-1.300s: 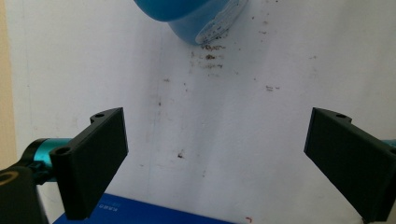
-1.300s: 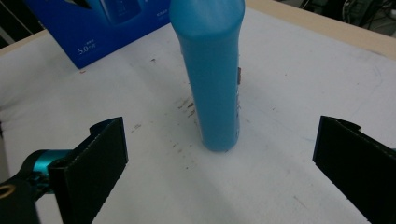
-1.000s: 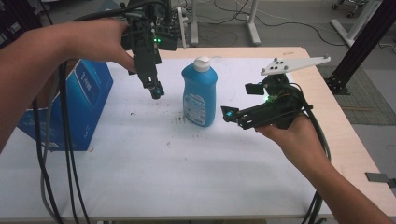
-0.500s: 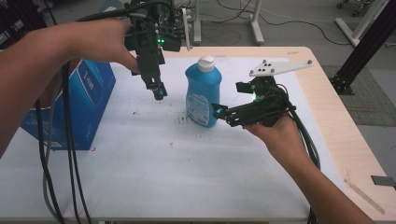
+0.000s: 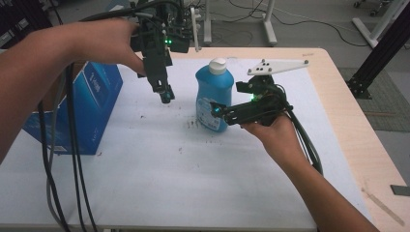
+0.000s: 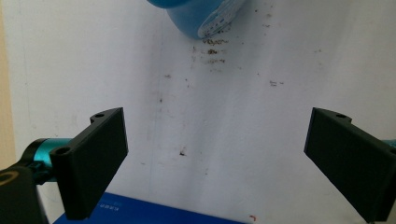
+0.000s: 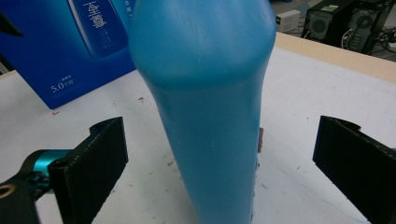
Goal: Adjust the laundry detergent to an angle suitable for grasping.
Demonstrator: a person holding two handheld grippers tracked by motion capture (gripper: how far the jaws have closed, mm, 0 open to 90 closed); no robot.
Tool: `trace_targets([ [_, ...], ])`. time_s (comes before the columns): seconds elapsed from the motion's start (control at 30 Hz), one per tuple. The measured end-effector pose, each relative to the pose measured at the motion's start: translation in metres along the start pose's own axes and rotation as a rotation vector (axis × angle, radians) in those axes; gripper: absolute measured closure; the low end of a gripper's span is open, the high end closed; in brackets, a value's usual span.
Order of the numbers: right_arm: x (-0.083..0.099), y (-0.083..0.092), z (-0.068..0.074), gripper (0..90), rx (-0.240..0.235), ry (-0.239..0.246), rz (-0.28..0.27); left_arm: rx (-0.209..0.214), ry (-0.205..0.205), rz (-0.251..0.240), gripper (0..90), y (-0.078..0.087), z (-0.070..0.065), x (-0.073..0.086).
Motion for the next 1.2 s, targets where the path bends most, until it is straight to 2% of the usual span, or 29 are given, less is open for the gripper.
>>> trace_targets([
  [0.23, 0.008, -0.011, -0.004, 2.2, -0.009, -0.001, -0.010, 0.002, 0.001, 0.000, 6.2, -0.001, 0.000, 0.001],
  [0.57, 0.013, -0.023, -0.002, 3.4, -0.015, -0.016, -0.044, 0.002, 0.003, 0.004, 6.2, -0.001, 0.001, 0.002],
  [0.77, 0.015, -0.027, -0.005, 7.2, -0.020, -0.013, -0.066, 0.002, 0.004, 0.001, 6.2, -0.002, 0.001, 0.003],
  [0.87, 0.015, -0.027, -0.005, 13.7, -0.032, -0.008, -0.083, 0.003, 0.004, 0.005, 6.2, -0.003, 0.001, 0.003],
  [1.13, 0.016, -0.027, -0.007, 13.9, -0.024, -0.017, -0.087, 0.004, 0.003, 0.007, 6.2, -0.003, 0.001, 0.003],
  [1.2, 0.016, -0.027, -0.007, 17.7, -0.030, -0.016, -0.091, 0.006, 0.001, 0.008, 6.2, -0.003, 0.001, 0.003],
])
Point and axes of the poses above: each handheld gripper's, and its own axes: y roughly backward along the jaws, x roughly out of its underside, z roughly to its left, the point moved 2 cm from there along -y, roughly forward along the jaws, and after that the axes turned 13 degrees about -z, right-handed, at the moved point
